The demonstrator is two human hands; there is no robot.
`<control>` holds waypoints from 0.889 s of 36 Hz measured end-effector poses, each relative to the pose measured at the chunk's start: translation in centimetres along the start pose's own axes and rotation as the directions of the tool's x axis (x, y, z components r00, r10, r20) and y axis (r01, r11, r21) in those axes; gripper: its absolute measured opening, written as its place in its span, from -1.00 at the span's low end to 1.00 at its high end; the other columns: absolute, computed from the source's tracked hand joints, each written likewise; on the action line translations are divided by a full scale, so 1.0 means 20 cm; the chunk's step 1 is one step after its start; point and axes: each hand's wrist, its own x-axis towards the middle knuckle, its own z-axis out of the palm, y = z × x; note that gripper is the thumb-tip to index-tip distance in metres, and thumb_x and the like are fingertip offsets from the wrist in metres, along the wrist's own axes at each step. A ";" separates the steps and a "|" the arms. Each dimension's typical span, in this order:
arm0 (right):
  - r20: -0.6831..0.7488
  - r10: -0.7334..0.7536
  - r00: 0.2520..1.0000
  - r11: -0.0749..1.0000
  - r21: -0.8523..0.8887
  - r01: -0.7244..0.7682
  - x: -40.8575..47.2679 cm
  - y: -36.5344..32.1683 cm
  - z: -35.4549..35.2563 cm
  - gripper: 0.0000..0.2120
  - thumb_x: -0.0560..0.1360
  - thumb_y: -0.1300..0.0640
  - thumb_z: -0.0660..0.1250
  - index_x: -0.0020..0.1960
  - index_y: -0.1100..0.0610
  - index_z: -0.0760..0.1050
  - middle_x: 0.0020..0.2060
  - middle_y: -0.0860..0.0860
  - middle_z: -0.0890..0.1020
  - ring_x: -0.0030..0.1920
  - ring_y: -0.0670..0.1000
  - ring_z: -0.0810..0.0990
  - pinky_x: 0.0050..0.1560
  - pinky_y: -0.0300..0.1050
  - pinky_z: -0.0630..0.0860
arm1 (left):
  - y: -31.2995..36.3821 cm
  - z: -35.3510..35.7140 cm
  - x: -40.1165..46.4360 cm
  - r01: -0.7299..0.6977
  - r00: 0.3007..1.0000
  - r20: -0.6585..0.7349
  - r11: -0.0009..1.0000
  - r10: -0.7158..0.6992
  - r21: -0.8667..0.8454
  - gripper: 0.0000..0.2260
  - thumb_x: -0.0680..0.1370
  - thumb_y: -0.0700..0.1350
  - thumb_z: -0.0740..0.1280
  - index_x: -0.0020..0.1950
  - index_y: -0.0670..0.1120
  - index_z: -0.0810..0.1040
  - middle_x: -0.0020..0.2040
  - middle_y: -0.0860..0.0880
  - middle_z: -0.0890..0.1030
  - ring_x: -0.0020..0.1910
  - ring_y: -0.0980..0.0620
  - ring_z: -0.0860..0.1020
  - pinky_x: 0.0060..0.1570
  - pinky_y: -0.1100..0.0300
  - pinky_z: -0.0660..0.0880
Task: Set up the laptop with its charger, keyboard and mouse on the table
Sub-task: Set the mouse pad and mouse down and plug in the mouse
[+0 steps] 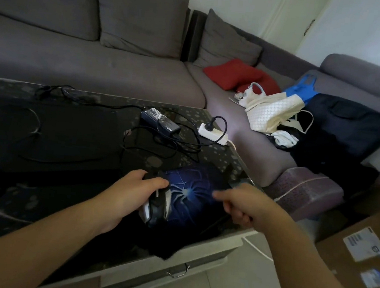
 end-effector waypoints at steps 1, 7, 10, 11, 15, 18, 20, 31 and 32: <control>-0.003 -0.029 1.000 0.984 0.173 0.029 0.03 -0.01 0.00 -0.55 0.62 -0.02 0.40 -0.37 0.16 0.46 -0.62 0.03 0.33 -0.68 -0.04 0.20 -0.56 -0.36 0.09 | 0.00 0.01 0.00 0.004 1.000 0.002 1.000 -0.004 -0.007 -0.83 0.61 -0.03 0.44 0.14 -0.08 0.70 -0.06 -0.08 0.79 -0.08 -0.07 0.77 -0.08 0.11 0.62; -0.472 -0.125 0.873 0.975 -0.222 0.020 0.26 0.05 0.01 -0.48 0.42 -0.22 0.43 0.06 0.23 0.63 0.00 0.21 0.68 0.02 0.24 0.66 0.00 0.02 0.57 | 0.05 0.01 0.00 0.026 0.999 -0.044 0.995 -0.022 0.099 -0.84 0.57 0.00 0.47 0.02 -0.08 0.73 -0.14 -0.04 0.79 -0.09 -0.08 0.76 0.04 0.05 0.65; -0.448 -0.046 0.893 0.939 -0.325 -0.115 0.32 0.09 0.05 -0.06 0.40 -0.37 0.49 0.50 0.26 0.38 0.45 0.28 0.45 0.46 0.33 0.41 0.45 0.15 0.39 | 0.10 -0.01 0.00 0.074 0.994 -0.090 0.975 -0.056 0.208 -0.67 0.42 0.13 0.51 0.06 -0.05 0.69 -0.04 -0.07 0.76 -0.04 -0.10 0.73 0.15 -0.04 0.65; -0.433 -0.053 0.900 0.947 -0.308 -0.093 0.34 0.08 0.05 -0.07 0.40 -0.33 0.53 0.50 0.27 0.36 0.43 0.28 0.48 0.44 0.33 0.45 0.45 0.15 0.43 | 0.11 -0.01 -0.01 0.088 0.994 -0.085 0.971 -0.070 0.224 -0.56 0.33 0.18 0.51 0.09 -0.05 0.67 -0.01 -0.07 0.75 -0.03 -0.10 0.72 0.14 -0.04 0.65; -0.366 -0.067 0.928 0.978 -0.206 -0.011 0.38 0.04 0.02 -0.35 0.43 -0.04 0.62 0.29 0.38 0.54 0.17 0.24 0.65 0.21 0.28 0.63 0.16 0.01 0.58 | 0.13 -0.03 0.01 0.100 0.994 -0.047 0.983 -0.094 0.156 -0.58 0.37 0.19 0.52 0.08 -0.06 0.71 -0.02 -0.10 0.78 0.02 -0.15 0.73 0.16 -0.08 0.59; -0.332 -0.074 0.940 0.997 -0.023 0.070 0.40 0.04 0.01 -0.67 0.50 0.17 0.56 0.16 0.34 0.61 0.06 0.21 0.68 0.08 0.24 0.65 0.19 0.10 0.60 | 0.12 -0.02 0.03 0.067 0.995 -0.075 0.994 -0.061 0.088 -0.76 0.51 0.11 0.47 -0.02 -0.04 0.72 -0.10 -0.06 0.77 0.02 -0.16 0.70 0.18 -0.08 0.52; -0.344 -0.109 0.933 0.976 0.142 0.167 0.41 0.05 0.00 -0.80 0.53 0.23 0.51 0.14 0.26 0.66 0.02 0.18 0.73 0.04 0.22 0.70 0.26 0.23 0.62 | 0.11 -0.01 0.03 0.029 0.996 -0.083 0.999 -0.025 0.044 -0.77 0.52 0.11 0.47 0.00 -0.04 0.73 -0.11 -0.07 0.77 -0.01 -0.16 0.72 0.16 -0.10 0.53; -0.564 -0.369 0.738 0.863 -0.503 0.047 0.38 0.07 0.03 -0.30 0.58 -0.11 0.44 0.59 0.11 0.24 0.54 0.24 0.29 0.52 0.34 0.25 0.52 0.24 0.23 | 0.07 0.04 0.04 -0.033 0.997 -0.077 0.997 0.028 -0.065 -0.77 0.61 0.02 0.42 0.14 -0.10 0.70 -0.02 -0.14 0.78 -0.05 -0.16 0.77 0.07 -0.08 0.66; -0.555 -0.425 0.715 0.846 -0.524 0.096 0.37 0.06 0.05 -0.30 0.61 -0.12 0.39 0.62 0.10 0.22 0.56 0.24 0.26 0.55 0.33 0.23 0.54 0.24 0.22 | 0.07 0.04 0.04 -0.035 0.997 -0.075 0.997 0.030 -0.062 -0.76 0.61 0.02 0.42 0.15 -0.11 0.69 -0.02 -0.14 0.78 -0.04 -0.17 0.76 0.09 -0.11 0.67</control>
